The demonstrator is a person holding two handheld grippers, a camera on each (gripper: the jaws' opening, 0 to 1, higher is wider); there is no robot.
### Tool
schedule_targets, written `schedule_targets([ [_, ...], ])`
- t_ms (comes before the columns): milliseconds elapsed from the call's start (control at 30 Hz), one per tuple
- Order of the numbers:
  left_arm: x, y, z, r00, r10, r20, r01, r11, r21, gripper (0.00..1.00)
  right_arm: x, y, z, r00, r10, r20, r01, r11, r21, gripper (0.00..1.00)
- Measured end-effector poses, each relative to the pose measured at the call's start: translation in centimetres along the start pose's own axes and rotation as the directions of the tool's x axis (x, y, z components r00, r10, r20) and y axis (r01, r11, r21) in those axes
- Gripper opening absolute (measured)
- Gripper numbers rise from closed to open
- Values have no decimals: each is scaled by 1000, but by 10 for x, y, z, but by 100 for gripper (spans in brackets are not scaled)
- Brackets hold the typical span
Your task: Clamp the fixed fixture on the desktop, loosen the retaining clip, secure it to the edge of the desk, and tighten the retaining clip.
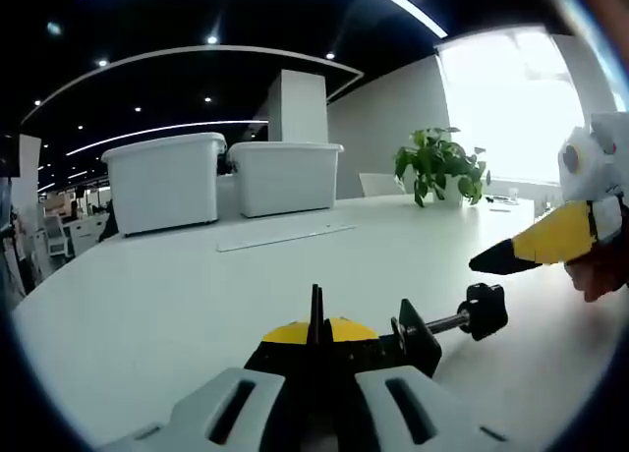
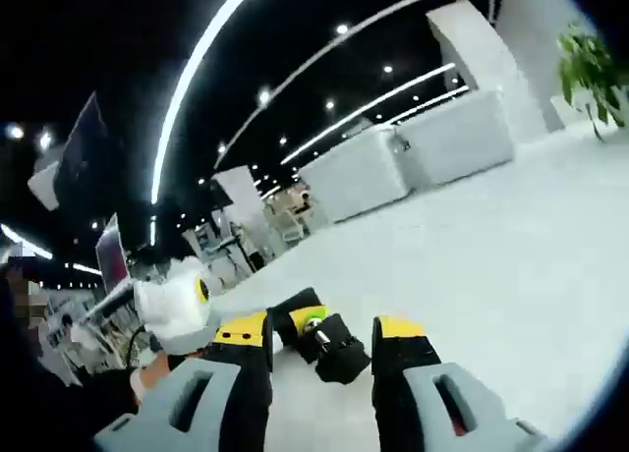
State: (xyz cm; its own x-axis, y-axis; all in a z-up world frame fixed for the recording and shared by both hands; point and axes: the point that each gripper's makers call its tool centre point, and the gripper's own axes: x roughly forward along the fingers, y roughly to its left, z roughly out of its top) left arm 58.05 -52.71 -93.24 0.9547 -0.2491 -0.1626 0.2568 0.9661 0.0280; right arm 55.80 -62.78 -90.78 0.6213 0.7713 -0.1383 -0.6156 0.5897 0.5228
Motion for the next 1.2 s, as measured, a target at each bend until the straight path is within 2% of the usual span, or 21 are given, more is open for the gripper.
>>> schedule_targets([
  [67, 0, 0, 0, 1000, 0, 0, 0, 1000, 0, 4, 2, -7, -9, 999, -26, -32, 29, 995, 92, 22],
  [100, 0, 0, 0, 1000, 1, 0, -1, 1000, 1, 4, 2, -5, -19, 998, -7, -64, 13, 995, 97, 21],
  [200, 1, 1, 0, 1000, 0, 0, 0, 1000, 3, 4, 1, 0, -16, 999, 13, -51, -8, 994, 108, 17],
  [267, 1, 0, 0, 1000, -1, 1, 1, 1000, 3, 4, 3, -1, -21, 997, 14, -76, -2, 988, 151, 20],
  [367, 1, 0, 0, 1000, 0, 0, 0, 1000, 1, 4, 3, -1, -26, 993, 42, -109, -11, 964, 267, 22],
  [467, 1, 0, 0, 1000, -1, 0, 1, 1000, 2, 4, 2, 0, -29, 992, 50, -116, -16, 960, 281, 24],
  [533, 1, 0, 0, 1000, 0, 1, 0, 1000, 4, 4, 3, 1, -34, 986, 63, -152, -9, 943, 331, 25],
  [600, 1, 0, 0, 1000, 0, 0, 0, 1000, 4, 4, 4, 1, -32, 988, 49, -144, -8, 961, 275, 25],
  [800, 1, 0, -1, 1000, 3, 0, -3, 1000, 10, 4, 1, 10, -34, 989, 51, -136, -16, 969, 246, 24],
  [867, 1, 0, -1, 1000, 2, 0, -2, 1000, 9, 4, 0, 13, -35, 990, 47, -135, -21, 982, 190, 24],
  [933, 1, 0, -1, 1000, 1, 0, -1, 1000, 8, 4, -2, 18, -34, 992, 46, -121, -41, 998, 45, 23],
  [1000, 1, 0, -1, 1000, 2, 0, -2, 1000, 9, 4, -2, 22, -32, 994, 34, -104, -46, 992, -114, 23],
  [1033, 1, 0, -1, 1000, 3, 0, -3, 1000, 9, 4, -2, 24, -31, 996, 29, -86, -48, 972, -232, 23],
  [1067, 1, 0, -1, 1000, 3, 0, -3, 1000, 9, 4, -3, 26, -31, 997, 20, -77, -42, 956, -292, 23],
  [1100, 1, 0, -1, 1000, 3, 0, -3, 1000, 9, 4, -3, 27, -31, 997, 18, -73, -41, 948, -316, 23],
  [1133, 1, 0, -1, 1000, 4, 0, -4, 1000, 8, 4, -3, 31, -31, 999, 14, -44, -33, 895, -446, 23],
  [1200, 1, 0, -1, 1000, 3, 0, -3, 1000, 8, 4, -3, 33, -31, 1000, 7, -13, -13, 810, -587, 23],
])
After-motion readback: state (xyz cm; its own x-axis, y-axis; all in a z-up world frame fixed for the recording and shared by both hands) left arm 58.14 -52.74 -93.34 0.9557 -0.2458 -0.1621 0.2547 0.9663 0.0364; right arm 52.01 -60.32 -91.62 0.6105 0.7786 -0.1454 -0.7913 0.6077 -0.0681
